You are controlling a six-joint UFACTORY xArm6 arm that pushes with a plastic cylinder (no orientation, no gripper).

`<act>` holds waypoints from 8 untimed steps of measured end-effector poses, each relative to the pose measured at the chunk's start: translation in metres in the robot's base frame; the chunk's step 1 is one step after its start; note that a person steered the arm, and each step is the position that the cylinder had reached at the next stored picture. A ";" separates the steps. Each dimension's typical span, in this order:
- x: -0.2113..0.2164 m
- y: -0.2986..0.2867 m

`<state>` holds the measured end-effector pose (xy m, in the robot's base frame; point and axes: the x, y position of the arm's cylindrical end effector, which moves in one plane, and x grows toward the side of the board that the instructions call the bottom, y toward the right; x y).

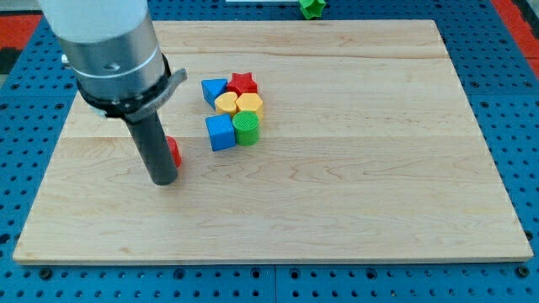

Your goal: Move the red circle closer to the yellow heart

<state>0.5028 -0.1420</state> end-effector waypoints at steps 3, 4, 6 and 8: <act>-0.016 -0.044; -0.043 -0.025; -0.074 0.031; -0.094 -0.056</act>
